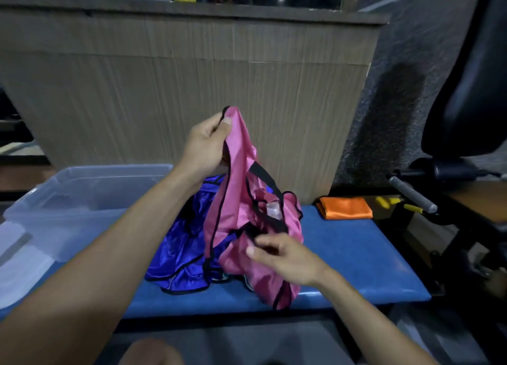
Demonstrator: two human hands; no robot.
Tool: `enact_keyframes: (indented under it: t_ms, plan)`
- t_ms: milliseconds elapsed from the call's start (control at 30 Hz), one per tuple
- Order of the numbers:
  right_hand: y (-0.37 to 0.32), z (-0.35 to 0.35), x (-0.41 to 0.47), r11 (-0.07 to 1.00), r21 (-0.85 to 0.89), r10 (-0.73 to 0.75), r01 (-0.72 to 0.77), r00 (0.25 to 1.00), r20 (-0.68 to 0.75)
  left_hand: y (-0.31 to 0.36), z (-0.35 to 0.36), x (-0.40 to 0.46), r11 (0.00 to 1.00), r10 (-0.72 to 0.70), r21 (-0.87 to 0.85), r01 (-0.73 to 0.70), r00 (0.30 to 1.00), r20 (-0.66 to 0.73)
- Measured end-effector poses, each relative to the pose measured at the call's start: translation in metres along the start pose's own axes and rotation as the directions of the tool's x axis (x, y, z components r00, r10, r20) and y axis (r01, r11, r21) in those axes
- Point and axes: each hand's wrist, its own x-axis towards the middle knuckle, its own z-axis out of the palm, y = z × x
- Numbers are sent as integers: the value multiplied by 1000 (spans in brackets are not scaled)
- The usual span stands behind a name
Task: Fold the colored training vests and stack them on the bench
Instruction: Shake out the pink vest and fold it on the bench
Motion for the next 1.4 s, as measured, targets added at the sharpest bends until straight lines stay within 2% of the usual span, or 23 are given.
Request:
enact_keyframes:
  t_ms: [33,100,133,200,233,333,433,533,633,700,767,833,867,933,1000,1100,1200,1333,1400]
  plan:
    - [8,0,-6,993,-56,109,-106,993,42,3,5,-1,1000,7,9,-8,1000,24]
    - [33,-1,-14,948,10,318,-317,947,-39,6,11,-3,1000,6,13,-7,998,67]
    - [45,-2,-18,929,42,370,-367,920,-129,7,14,-4,1000,4,17,-5,997,79]
    - [66,-6,-22,893,-105,385,-438,863,-328,5,18,-6,999,11,38,-15,996,91]
    - [74,-6,-24,860,-161,405,-484,840,-362,6,21,-8,999,11,40,-14,996,89]
    - [92,0,-29,760,-221,531,-611,780,-330,5,27,-9,999,7,39,-11,997,81]
    - [98,7,-30,701,-289,599,-651,759,-257,5,31,-10,999,19,47,-23,995,96]
    - [94,19,-30,704,-343,593,-621,781,-195,-2,32,-8,998,-4,68,-5,992,125]
    - [95,25,-35,657,-528,517,-538,831,-205,-10,29,-7,996,-38,84,28,992,121]
    - [100,14,-37,658,-532,469,-533,843,-263,-10,26,-6,996,-41,88,34,996,82]
    - [104,-5,-35,714,-464,423,-524,851,-311,-7,24,-6,997,-40,72,36,998,56]
    - [101,-32,-31,802,-324,400,-503,854,-333,1,23,-7,998,-40,44,39,998,40]
    - [95,-47,-27,849,-198,409,-490,846,-342,6,23,-8,999,-34,36,33,999,38]
    - [63,-79,-18,912,176,410,-370,845,-345,16,23,-8,1000,-13,27,12,999,33]
    - [21,-114,-4,866,466,368,-180,861,-351,29,22,-4,1000,11,5,-11,1000,20]
    - [-47,-161,10,770,636,274,-49,926,-261,59,18,0,997,57,-57,-58,998,-7]
    - [-89,-186,17,765,642,195,-41,966,-171,92,10,1,987,102,-118,-106,994,-34]
    - [-108,-192,27,888,459,198,-42,934,-299,119,-10,3,979,141,-135,-151,987,-78]
    - [-113,-191,28,915,403,157,-5,925,-346,126,-17,4,976,151,-147,-158,987,-54]
